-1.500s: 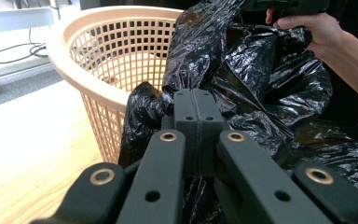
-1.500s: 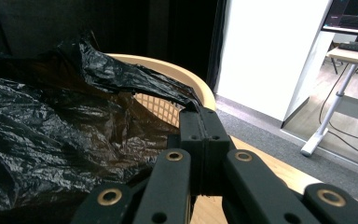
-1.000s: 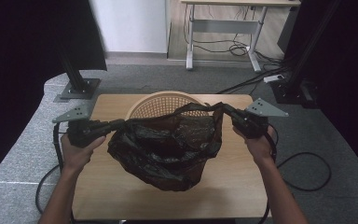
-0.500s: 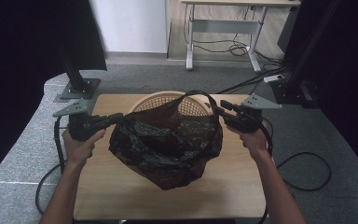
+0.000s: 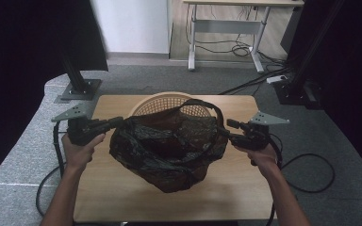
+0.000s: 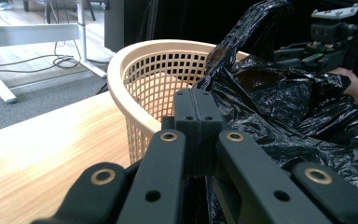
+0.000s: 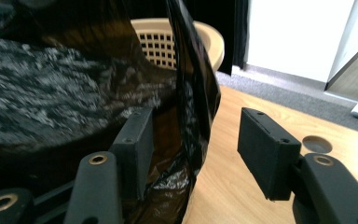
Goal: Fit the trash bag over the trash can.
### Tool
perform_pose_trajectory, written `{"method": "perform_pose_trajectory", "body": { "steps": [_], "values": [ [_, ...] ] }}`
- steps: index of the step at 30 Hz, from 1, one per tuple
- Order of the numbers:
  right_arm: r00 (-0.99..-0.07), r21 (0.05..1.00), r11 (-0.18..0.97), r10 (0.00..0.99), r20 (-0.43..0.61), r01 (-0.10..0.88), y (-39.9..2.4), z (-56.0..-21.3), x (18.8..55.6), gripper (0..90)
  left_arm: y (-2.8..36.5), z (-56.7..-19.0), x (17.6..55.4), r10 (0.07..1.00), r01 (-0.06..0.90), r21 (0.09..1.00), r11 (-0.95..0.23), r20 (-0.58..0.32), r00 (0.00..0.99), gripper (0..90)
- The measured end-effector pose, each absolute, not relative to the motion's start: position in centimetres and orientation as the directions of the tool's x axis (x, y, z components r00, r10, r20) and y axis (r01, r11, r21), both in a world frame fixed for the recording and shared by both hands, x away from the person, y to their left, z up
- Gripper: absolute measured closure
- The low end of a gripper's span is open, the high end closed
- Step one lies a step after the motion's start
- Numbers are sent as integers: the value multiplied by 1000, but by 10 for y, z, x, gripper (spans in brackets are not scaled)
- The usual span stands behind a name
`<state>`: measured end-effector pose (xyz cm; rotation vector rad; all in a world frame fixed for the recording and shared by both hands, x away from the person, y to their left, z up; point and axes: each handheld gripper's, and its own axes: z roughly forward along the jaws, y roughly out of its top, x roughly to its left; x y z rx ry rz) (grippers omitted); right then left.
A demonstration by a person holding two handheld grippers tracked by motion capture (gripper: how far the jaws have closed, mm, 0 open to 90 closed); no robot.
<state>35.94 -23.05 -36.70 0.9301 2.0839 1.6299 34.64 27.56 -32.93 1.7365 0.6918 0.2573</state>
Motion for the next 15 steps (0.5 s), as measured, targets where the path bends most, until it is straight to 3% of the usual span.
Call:
{"method": "perform_pose_trajectory", "body": {
  "steps": [3, 8, 15],
  "values": [
    [-736, 942, 139, 662, 142, 307, -229, -371, 363, 517, 276, -329, 346, 573, 306, 942, -134, -178, 800, 898],
    [-750, 921, 229, 655, 95, 316, -222, -372, 366, 856, 278, -328, 345, 570, 300, 945, -128, -178, 802, 899],
    [-710, 941, 247, 704, -10, 232, -217, -345, 369, 886, 282, -320, 347, 584, 280, 952, -120, -161, 795, 899]
  ]
}}
